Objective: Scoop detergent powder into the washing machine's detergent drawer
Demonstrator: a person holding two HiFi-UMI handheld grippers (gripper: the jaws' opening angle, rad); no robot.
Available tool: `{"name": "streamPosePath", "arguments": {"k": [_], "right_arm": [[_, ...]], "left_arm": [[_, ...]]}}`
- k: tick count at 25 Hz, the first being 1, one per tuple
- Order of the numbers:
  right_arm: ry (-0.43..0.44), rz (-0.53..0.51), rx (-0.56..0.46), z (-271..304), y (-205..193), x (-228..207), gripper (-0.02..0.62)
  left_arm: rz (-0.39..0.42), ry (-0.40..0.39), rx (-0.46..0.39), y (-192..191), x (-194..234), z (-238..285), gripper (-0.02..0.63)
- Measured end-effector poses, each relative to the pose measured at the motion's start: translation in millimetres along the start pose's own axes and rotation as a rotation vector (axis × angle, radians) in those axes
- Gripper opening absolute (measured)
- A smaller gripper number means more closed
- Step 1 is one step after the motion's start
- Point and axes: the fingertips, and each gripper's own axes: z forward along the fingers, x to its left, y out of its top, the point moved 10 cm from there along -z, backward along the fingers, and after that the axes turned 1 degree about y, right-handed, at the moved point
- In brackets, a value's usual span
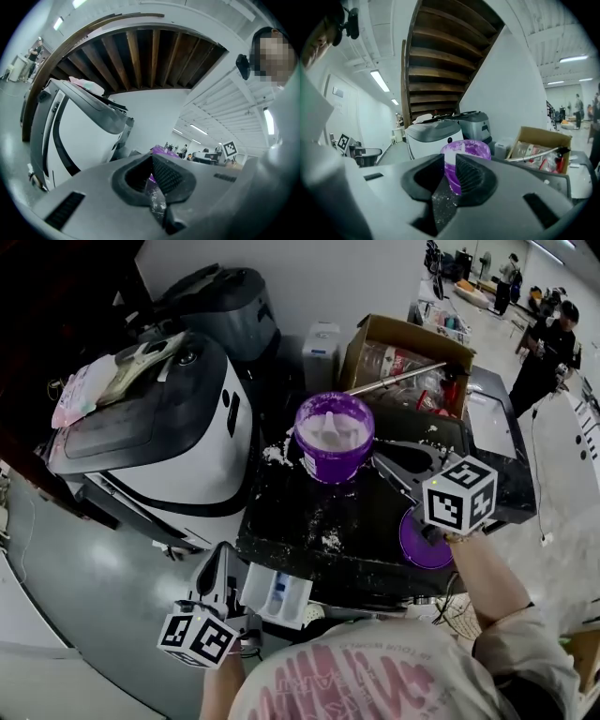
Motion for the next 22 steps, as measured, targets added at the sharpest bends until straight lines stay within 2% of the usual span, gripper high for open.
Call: {"name": "streamPosePath", "arguments": {"k": [7,14,18,22], "right_arm": [[0.012,-0.051,0.111,44,30,-17,0.08],[0.041,-0.061,0.246,89,50,-32,0.114],[0.066,-0.054,0.357,116,55,-38,0.122],[0.044,-0.091,0.484,141,59,-40,0.13]], "left_arm": [[-0.016,-0.018,-0.016,8,19,16,0.003],[-0.037,0.014,-0.02,8,40,12,0.003],[-0.054,0.037,-0.024,5,50,7,0.003],[-0.074,0.065,-0.016,-3,59,1,0.003]]}}
